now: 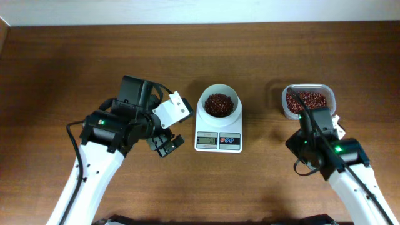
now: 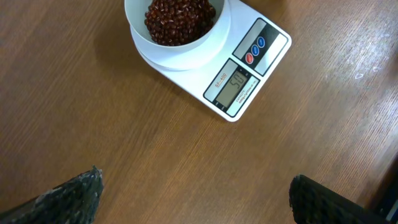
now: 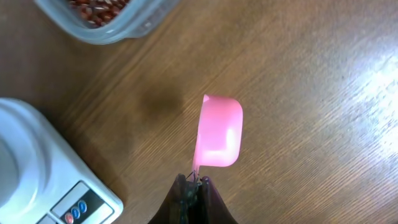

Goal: Scoop and weigh 50g on scale
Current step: 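Lower the pink scoop onto the table below the tub with the right gripper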

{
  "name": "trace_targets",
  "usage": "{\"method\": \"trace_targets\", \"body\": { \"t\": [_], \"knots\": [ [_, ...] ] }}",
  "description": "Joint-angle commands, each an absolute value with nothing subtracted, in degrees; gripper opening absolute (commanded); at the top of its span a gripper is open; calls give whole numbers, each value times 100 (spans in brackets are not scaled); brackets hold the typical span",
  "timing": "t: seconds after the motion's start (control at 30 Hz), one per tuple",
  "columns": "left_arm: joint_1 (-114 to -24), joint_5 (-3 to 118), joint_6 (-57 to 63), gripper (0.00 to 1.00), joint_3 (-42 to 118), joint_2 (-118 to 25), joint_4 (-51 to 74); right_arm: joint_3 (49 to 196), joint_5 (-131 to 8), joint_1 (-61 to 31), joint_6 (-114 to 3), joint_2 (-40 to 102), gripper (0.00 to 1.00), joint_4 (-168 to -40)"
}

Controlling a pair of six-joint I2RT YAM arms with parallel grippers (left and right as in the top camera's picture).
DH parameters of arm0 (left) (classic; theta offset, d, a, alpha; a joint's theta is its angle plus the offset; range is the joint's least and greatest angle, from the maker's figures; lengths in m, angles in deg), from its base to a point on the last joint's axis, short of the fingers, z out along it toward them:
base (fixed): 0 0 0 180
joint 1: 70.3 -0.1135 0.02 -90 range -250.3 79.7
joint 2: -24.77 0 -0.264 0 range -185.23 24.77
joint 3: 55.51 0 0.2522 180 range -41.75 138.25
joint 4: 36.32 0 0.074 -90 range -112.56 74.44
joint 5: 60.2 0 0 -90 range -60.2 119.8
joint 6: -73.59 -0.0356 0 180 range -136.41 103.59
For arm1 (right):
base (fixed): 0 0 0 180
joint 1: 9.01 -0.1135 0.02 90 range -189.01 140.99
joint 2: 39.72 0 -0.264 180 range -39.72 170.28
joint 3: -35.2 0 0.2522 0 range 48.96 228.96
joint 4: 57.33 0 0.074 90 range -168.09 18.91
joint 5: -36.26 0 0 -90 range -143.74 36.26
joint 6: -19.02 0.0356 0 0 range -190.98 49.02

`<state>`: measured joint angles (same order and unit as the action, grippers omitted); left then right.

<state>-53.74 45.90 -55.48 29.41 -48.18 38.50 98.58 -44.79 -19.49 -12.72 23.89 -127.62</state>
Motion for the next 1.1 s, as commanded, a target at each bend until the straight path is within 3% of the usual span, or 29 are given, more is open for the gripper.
{"method": "trace_targets", "body": {
  "t": [0.0,0.93,0.97,1.0,1.03,1.07],
  "knots": [
    [-5396,4655,-5637,99,3026,-4759,3841,9823,-4400,-1932,-896,2693,4,-12690],
    [-5396,4655,-5639,99,3026,-4759,3841,9823,-4278,-1932,-894,3727,4,-12297],
    [-5396,4655,-5639,99,3026,-4759,3843,9823,-4276,-1932,-894,3727,5,-12284],
    [-5396,4655,-5639,99,3026,-4759,3841,9823,-4276,-1932,-894,3727,18,-12262],
    [-5396,4655,-5639,99,3026,-4759,3841,9823,-4276,-1932,-894,3727,23,-12235],
    [-5396,4655,-5637,99,3026,-4759,3841,9823,-4276,-1932,-894,3727,23,-12218]
  ]
}}
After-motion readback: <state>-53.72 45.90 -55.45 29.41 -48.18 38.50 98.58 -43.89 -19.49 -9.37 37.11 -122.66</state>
